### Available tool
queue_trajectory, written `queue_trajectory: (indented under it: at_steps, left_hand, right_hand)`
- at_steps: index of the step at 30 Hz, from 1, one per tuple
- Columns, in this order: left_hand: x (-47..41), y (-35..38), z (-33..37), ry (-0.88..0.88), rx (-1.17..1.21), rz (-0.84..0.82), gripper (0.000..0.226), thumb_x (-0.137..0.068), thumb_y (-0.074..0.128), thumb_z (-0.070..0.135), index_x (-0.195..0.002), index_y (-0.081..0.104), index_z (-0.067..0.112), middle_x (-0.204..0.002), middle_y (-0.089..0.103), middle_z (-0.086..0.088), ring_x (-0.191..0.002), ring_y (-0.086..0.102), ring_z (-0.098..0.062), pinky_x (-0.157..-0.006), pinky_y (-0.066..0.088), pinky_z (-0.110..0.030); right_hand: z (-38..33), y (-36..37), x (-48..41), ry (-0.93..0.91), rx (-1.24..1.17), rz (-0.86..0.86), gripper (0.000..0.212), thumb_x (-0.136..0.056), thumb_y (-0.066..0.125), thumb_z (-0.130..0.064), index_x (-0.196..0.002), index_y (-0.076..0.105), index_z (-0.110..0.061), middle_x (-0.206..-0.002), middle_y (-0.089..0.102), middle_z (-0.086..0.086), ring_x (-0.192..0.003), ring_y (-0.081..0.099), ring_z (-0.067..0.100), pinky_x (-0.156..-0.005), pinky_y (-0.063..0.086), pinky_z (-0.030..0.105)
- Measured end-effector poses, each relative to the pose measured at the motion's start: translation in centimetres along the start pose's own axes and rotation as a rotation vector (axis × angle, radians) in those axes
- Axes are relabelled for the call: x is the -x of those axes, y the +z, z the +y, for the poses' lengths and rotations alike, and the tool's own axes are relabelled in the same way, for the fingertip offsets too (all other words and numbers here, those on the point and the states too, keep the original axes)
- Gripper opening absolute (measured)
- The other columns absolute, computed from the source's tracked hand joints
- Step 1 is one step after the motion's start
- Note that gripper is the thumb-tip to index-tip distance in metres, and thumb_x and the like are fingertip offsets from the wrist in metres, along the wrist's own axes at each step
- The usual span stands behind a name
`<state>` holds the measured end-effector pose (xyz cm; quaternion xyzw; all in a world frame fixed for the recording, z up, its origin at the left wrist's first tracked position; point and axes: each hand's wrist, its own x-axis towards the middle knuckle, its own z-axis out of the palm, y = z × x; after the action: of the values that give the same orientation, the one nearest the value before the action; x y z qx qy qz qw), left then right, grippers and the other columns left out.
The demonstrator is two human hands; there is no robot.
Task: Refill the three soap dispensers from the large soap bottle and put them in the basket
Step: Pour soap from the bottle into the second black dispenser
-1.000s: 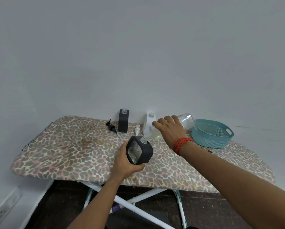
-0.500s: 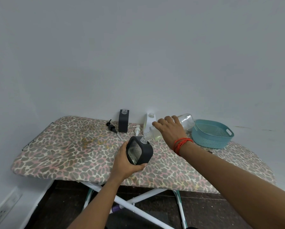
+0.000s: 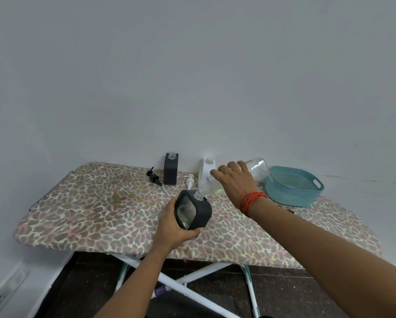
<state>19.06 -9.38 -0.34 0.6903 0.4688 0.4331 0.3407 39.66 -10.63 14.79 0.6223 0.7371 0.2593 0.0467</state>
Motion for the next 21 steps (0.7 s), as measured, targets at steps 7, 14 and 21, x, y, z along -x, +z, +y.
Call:
queue_trajectory:
  at_steps: [7, 14, 21]
  left_hand:
    - [0.0, -0.01, 0.09, -0.002, -0.014, 0.004, 0.12, -0.052, 0.095, 0.057, -0.151, 0.035, 0.023, -0.137, 0.044, 0.016, -0.127, 0.043, -0.004, -0.105, 0.04, -0.026]
    - [-0.02, 0.0, -0.05, -0.026, -0.018, -0.003, 0.125, -0.052, 0.094, 0.058, -0.154, 0.031, 0.021, -0.144, 0.043, 0.011, -0.132, 0.041, -0.007, -0.11, 0.039, -0.031]
    - [0.02, -0.05, 0.15, -0.02, -0.013, -0.001, 0.124, -0.054, 0.096, 0.053, -0.154, 0.032, 0.019, -0.139, 0.041, 0.016, -0.128, 0.039, -0.003, -0.106, 0.036, -0.024]
  right_hand:
    - [-0.03, 0.0, 0.03, 0.001, 0.006, -0.004, 0.064, -0.079, 0.054, 0.007, -0.133, 0.044, -0.024, -0.122, 0.058, 0.003, -0.116, 0.05, 0.031, -0.11, 0.029, 0.051]
    - [-0.09, -0.07, -0.02, -0.006, 0.02, 0.004, 0.063, -0.077, 0.054, 0.007, -0.132, 0.046, -0.024, -0.118, 0.059, 0.003, -0.113, 0.051, 0.031, -0.108, 0.031, 0.051]
    - [-0.13, 0.01, -0.07, -0.005, 0.03, 0.01, 0.062, -0.076, 0.056, 0.007, -0.131, 0.048, -0.023, -0.117, 0.06, 0.003, -0.111, 0.053, 0.032, -0.108, 0.033, 0.052]
